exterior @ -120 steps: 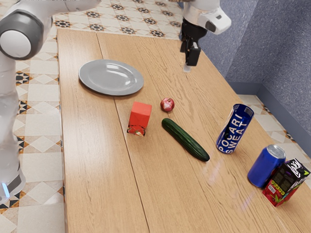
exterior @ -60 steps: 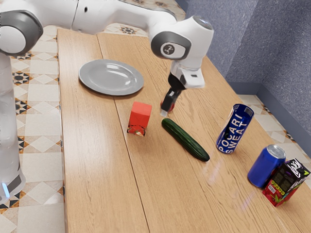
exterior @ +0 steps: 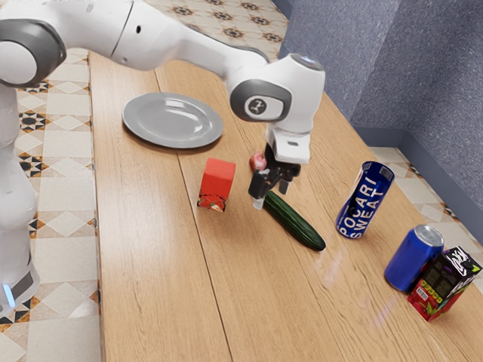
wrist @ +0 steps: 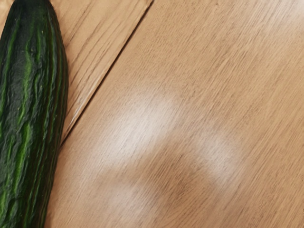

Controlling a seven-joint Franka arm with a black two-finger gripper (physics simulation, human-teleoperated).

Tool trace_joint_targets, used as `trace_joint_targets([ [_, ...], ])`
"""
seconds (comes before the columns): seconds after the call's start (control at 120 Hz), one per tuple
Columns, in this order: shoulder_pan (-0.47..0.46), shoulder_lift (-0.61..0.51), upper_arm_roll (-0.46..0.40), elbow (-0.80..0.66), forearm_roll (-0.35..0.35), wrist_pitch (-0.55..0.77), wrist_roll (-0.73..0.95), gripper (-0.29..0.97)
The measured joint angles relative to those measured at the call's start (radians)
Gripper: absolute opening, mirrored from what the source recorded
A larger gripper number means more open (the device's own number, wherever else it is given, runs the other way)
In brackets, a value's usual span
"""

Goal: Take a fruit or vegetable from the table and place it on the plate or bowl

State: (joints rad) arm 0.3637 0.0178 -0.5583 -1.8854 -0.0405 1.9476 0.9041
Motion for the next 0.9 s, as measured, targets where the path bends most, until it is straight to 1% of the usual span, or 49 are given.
trace_joint_targets([
  [0.083,-0.025,0.012,-0.004,0.006,0.002,0.017,0.045,0.68],
  [0.167,-0.017,0.013,-0.003,0.028,0.006,0.028,0.084,0.68],
  [0.258,0.022,0.032,0.001,0.072,0.017,0.036,0.124,0.68],
  [0.383,0.111,0.07,0.005,0.113,0.027,0.042,0.171,0.68],
  [0.45,0.125,0.081,0.006,0.117,0.029,0.044,0.192,0.68],
  [0.55,0.102,0.127,0.006,0.151,0.036,0.046,0.219,0.68],
  [0.633,0.08,0.142,0.009,0.171,0.044,0.047,0.239,0.68],
  [0.683,0.018,0.152,0.062,0.182,0.051,0.047,0.249,0.68],
  [0.733,-0.011,0.163,0.093,0.189,0.053,0.047,0.258,0.68],
  [0.9,-0.018,0.201,0.116,0.193,0.054,0.048,0.283,0.68],
])
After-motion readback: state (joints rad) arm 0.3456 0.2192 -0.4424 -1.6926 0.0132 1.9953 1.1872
